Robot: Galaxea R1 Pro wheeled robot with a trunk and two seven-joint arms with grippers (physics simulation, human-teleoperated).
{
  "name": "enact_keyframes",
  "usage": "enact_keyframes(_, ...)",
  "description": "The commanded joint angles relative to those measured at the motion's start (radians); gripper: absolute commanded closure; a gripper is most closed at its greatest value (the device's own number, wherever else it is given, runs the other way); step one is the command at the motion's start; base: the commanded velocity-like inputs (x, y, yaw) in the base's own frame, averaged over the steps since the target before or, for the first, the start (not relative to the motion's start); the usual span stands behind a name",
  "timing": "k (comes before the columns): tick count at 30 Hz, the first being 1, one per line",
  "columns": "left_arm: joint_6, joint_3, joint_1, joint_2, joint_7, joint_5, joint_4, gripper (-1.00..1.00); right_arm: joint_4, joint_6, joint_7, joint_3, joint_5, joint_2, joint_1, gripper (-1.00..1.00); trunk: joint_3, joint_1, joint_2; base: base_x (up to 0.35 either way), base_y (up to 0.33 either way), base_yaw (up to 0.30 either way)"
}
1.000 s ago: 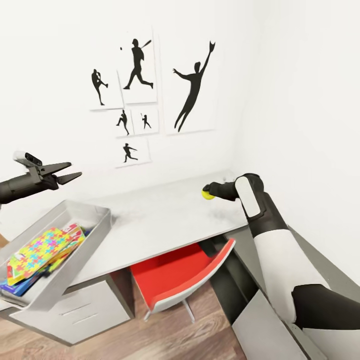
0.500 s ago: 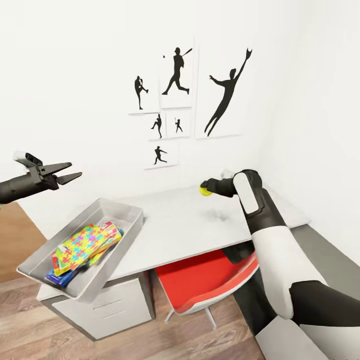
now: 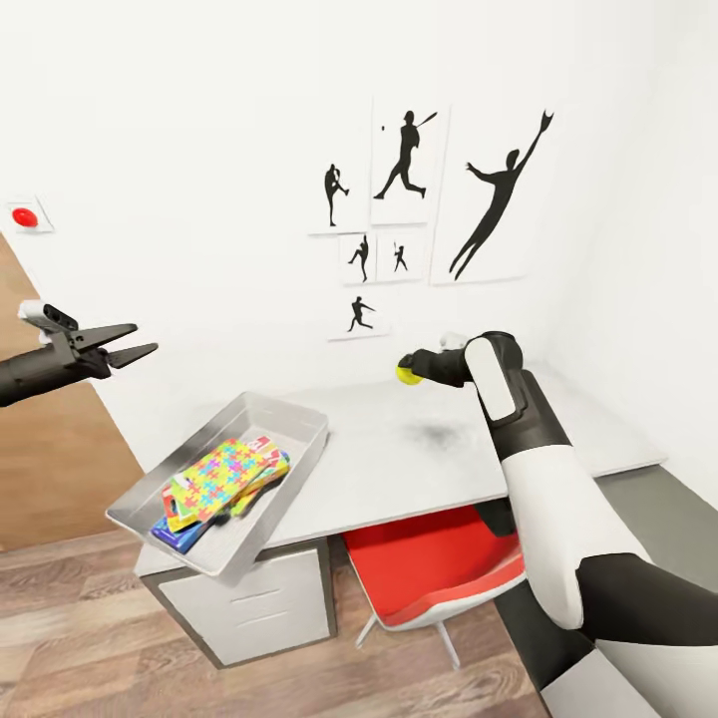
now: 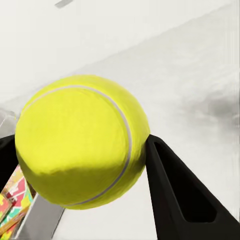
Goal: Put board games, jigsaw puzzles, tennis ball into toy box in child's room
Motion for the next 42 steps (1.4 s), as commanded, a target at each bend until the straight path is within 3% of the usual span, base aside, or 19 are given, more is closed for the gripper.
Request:
enact_keyframes(1,0.011,0.0,-0.001,0.005,-0.003,0.001,0.001,-1.0,-0.001,0.001,-0.014,0.001,-0.013,0.0,-0.001,1.0,-0.001,0.001,-0.002,-0.05,0.178,0.157)
enact_keyframes(24,0.011,-0.004,-0.001,0.016,-0.003,0.001,0.003,-1.0,-0.001,0.001,-0.013,-0.002,-0.013,-0.002,-0.001,1.0,0.011,0.001,-0.002,-0.007,0.099,0.055)
enact_keyframes(42,0.011,-0.007,-0.001,0.016,-0.002,-0.002,0.008,-1.0,0.002,0.001,-0.014,0.001,-0.013,-0.001,0.0,1.0,0.026,0.001,-0.002,0.0,0.125,0.225)
